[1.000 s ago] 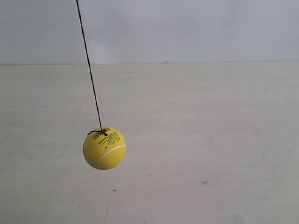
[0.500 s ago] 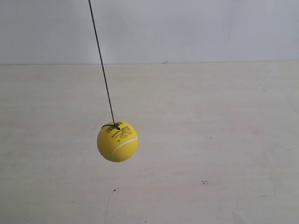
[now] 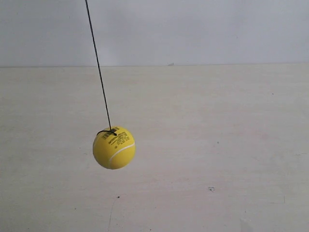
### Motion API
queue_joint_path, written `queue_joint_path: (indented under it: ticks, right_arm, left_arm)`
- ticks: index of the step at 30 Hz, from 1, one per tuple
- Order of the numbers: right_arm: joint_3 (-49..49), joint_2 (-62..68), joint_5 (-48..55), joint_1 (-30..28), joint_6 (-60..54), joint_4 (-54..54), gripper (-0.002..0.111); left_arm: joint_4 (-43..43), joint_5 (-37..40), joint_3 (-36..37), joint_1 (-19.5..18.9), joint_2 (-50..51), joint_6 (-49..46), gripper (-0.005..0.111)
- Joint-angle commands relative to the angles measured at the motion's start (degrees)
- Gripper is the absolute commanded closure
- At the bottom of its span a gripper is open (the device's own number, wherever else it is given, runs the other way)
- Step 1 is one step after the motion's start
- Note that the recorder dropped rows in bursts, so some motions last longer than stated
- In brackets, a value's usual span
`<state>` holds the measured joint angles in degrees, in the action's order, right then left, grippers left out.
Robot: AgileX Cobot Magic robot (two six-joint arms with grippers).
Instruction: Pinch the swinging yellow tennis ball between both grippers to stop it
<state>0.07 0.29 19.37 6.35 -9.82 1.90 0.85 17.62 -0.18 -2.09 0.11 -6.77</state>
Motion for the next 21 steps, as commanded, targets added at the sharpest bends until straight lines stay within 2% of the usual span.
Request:
queue_joint_path:
  ticks: [1,21]
  right_arm:
    - [-0.1,-0.3,-0.3,-0.1,0.3,0.2,0.108]
    - [-0.1,-0.3,-0.3,-0.1,1.0,0.2,0.108]
  left_arm:
    - [0.1,0.0,0.2,-0.1,-0.1,-0.3,0.102]
    - [0.1,0.0,0.2,-0.1,-0.1,-0.3,0.102]
